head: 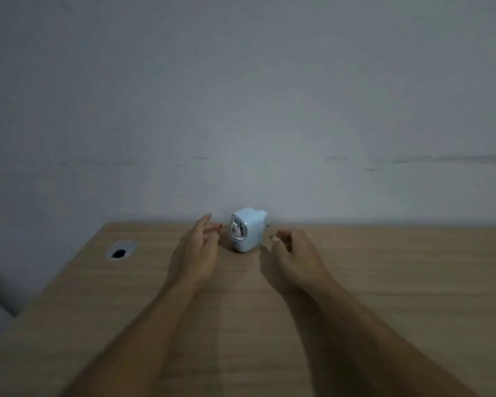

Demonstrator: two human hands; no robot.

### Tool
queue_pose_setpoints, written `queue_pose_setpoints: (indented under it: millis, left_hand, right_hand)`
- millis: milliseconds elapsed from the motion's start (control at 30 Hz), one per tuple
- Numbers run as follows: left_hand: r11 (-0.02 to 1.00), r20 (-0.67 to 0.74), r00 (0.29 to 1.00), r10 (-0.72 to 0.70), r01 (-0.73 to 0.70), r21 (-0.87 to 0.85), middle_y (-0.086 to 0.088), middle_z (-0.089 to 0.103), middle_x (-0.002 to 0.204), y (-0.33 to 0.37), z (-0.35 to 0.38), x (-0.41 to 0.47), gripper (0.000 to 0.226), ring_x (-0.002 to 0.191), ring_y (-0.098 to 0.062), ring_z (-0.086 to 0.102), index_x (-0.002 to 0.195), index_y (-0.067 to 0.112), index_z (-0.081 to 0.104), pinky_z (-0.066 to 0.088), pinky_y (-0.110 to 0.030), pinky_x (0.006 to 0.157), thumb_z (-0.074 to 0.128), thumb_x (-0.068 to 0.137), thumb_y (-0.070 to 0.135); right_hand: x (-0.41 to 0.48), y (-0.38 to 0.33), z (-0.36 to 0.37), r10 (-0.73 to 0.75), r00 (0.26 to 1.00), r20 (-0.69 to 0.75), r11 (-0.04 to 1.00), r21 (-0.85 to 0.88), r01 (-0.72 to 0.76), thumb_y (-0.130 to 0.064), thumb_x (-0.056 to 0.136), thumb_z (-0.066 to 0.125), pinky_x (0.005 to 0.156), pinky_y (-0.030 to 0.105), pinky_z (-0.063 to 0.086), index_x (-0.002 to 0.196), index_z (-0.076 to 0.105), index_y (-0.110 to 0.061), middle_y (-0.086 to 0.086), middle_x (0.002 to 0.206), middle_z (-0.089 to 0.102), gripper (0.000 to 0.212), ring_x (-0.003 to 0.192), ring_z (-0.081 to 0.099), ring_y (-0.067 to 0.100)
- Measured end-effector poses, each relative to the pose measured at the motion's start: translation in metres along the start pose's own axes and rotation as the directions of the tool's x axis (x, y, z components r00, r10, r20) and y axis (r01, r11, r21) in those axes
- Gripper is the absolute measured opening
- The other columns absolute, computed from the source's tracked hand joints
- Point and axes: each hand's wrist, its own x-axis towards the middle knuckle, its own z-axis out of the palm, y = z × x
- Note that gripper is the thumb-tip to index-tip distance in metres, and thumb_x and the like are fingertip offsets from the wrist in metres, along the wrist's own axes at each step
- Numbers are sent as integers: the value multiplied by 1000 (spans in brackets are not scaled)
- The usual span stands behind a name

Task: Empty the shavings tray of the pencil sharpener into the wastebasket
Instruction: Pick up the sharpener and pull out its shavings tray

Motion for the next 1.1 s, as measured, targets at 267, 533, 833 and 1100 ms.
queue_pose_setpoints:
  millis: [267, 533, 833, 1100]
  left_hand:
    - [967, 153, 988, 28, 12, -254, 23, 71, 150, -26, -5, 6, 81, 134, 4, 69, 165, 24, 59, 45, -35, 129, 46, 90, 51]
    - [864, 119, 990, -72, 122, -489, -22, 81, 128, -15, 4, 5, 79, 132, -42, 73, 157, 4, 60, 54, -44, 115, 38, 92, 42]
    - [946, 100, 995, 9, 24, -324, 8, 85, 74, -23, 6, 5, 34, 81, -4, 79, 142, 12, 70, 63, -28, 90, 53, 113, 8]
    - [990, 214, 967, 140, -132, -51, 2, 81, 123, -23, -2, -1, 27, 104, 1, 71, 132, 13, 75, 47, 5, 80, 75, 106, 19]
  right_hand:
    - [-27, -25, 27, -81, 985, -153, 996, 36, 88, -37, 101, 70, 109, 48, 59, 142, 67, -13, 6, 137, 75, 48, 125, 73, 25]
    - [-29, -26, 21, -115, 988, -100, 982, 136, 128, -53, 91, 87, 102, 26, 60, 145, 68, -26, -12, 137, 76, 63, 126, 73, 5]
    - [-18, -23, 24, -137, 986, -100, 985, 94, 146, -46, 86, 95, 89, 10, 56, 142, 65, -23, -10, 132, 75, 68, 111, 74, 5]
    - [-13, -11, 12, -173, 985, 0, 975, 139, 171, -34, 97, 86, 93, 3, 54, 149, 65, -23, -25, 127, 71, 57, 118, 70, -8]
